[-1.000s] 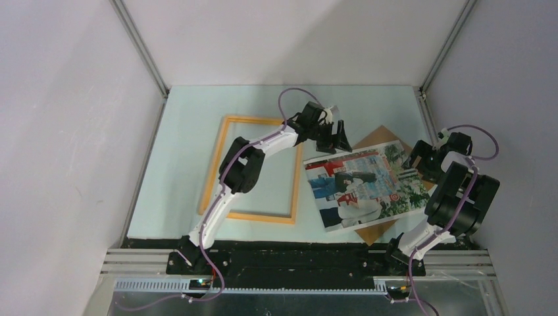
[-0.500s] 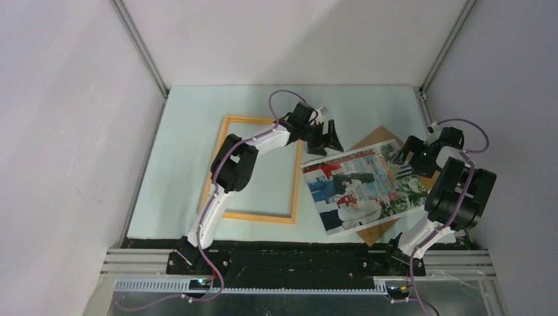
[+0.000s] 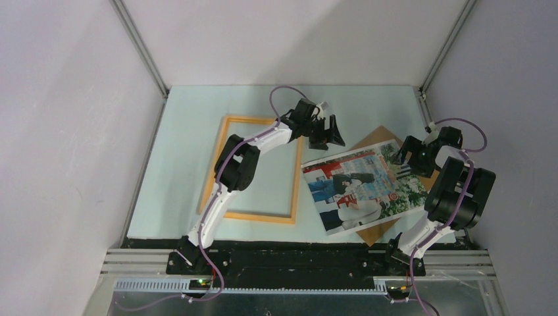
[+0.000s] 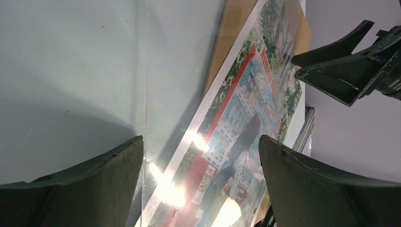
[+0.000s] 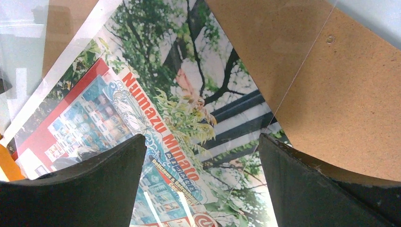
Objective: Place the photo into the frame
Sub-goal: Pick up the photo frame item at the center of the board.
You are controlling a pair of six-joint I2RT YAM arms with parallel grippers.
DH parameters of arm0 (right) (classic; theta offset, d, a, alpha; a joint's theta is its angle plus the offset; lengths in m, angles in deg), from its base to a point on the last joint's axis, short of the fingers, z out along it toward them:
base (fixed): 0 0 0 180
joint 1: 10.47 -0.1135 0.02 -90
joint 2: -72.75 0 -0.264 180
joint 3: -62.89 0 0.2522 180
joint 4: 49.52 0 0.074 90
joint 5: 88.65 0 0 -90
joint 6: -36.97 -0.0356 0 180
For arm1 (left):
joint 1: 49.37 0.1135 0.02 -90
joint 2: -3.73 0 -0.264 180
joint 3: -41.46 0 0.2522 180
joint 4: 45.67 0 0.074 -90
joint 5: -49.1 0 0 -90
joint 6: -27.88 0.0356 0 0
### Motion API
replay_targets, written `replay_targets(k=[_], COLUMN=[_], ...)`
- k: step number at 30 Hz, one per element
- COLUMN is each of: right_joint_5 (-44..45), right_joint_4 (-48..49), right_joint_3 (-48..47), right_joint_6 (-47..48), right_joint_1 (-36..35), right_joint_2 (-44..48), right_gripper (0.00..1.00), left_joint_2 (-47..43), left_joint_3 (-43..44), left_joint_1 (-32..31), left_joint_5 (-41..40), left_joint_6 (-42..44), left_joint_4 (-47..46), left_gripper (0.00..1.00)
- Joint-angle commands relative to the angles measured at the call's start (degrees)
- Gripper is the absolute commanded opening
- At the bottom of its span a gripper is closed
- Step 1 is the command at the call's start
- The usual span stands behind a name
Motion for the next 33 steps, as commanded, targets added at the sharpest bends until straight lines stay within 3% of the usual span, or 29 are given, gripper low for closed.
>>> replay_targets(k=[1, 13, 23, 33], right_joint_5=[-0.9, -2.6, -8.4, -11.6], right_joint_4=[-1.2, -0.6, -0.7, -1.3], right_joint_3=[-1.5, -1.5, -1.6, -1.5], right_joint_6=[0.6, 1.5, 2.7, 3.2], right_joint_1=[-0.3, 1.4, 2.2, 2.1], right_joint_2=[-1.3, -1.9, -2.2, -2.7], right_gripper=[0.93, 0.92, 0.92, 0.92], left_joint_2=[1.5, -3.7, -2.7, -0.8], left_joint_3=[1.6, -0.2, 3.3, 5.3], left_joint_1=[-0.6, 2.7, 2.4, 0.1], left_joint_5=[4.0, 15.4, 22.0, 23.7], left_joint_6=[-1.0, -0.1, -1.7, -10.3], left_joint_4=[0.0, -0.9, -2.5, -11.3], left_gripper=[0.95, 0.88, 0.81, 0.81])
